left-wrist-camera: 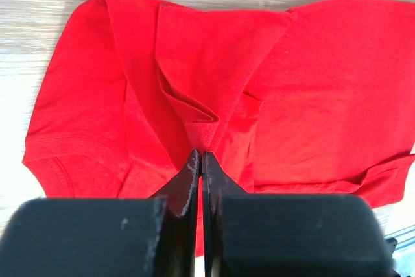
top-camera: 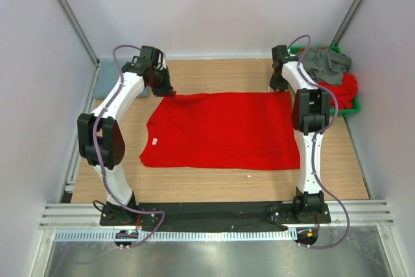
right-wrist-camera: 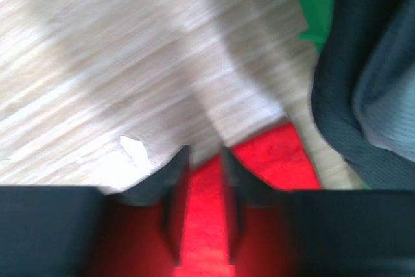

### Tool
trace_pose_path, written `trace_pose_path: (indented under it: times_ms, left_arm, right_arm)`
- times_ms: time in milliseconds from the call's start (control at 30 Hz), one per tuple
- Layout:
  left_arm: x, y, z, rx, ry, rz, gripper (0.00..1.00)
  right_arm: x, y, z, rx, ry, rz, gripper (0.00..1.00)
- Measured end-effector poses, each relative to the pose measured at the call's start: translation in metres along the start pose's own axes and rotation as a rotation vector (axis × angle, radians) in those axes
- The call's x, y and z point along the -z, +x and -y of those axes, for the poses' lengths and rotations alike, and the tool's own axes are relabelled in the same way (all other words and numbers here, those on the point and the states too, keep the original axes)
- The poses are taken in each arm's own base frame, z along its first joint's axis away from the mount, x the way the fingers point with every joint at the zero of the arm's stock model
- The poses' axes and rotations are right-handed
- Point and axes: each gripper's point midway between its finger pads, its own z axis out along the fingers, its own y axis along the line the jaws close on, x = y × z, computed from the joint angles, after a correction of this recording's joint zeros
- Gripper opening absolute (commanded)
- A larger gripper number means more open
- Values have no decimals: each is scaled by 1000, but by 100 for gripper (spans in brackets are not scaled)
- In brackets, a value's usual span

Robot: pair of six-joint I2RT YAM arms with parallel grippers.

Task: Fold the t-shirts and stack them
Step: Fold the tshirt

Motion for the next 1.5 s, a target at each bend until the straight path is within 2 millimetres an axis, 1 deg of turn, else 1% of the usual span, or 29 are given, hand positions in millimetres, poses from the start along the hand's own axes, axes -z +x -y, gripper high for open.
trace_pose_path:
  times_ms: [33,67,100,333,367,400,433,467,533,733,867,1000,1200,1400,1500]
  left_arm:
    - [0,0,0,1,0,1,0]
    - [0,0,-1,1,0,1,0]
    - [0,-1,-1,2,-1,1,0]
    - [1,-3,-7,15,-6,4,0]
    - [1,-3,-7,15,-6,4,0]
    - [0,-2,-7,16,-7,3,0]
    - [0,-2,-8,16,-7,1,0]
    - [0,-1,-8,17,-9,-1,0]
    - [-1,0,-9,17,-10,-5,0]
    - [-1,1,-9,18,-11,-7,0]
    - [0,1,-9,17,-10,-4,0]
    - [1,0,-8,16,-9,-1,0]
    - [1,0,-8,16,-8,-1,0]
    - [1,0,-8,16,-8,-1,0]
    - [1,0,-8,16,-8,-1,0]
  right_arm:
    - [-2,1,-1,-6,-3,3,19]
    - [-2,0,-2,-10,-9,10,7]
    - [-2,0,-3,-13,-15,19,2]
    - [2,6,-3,-31,-41,38,1]
    - [3,8,-3,-32,-44,34,3]
    - [4,10,-2,-32,-46,28,15]
    - [5,11,-1,-36,-47,25,47]
    - [6,13,-1,-41,-46,20,55]
    - [7,15,3,-27,-37,11,65]
    - [15,17,13,-4,-1,-21,66]
    - [24,6,16,2,10,-10,66]
    - [28,-2,17,1,11,9,66]
    - [29,-1,18,2,14,0,67]
    - [29,1,14,-2,-6,-8,67]
    - [25,1,12,-4,-14,-7,67]
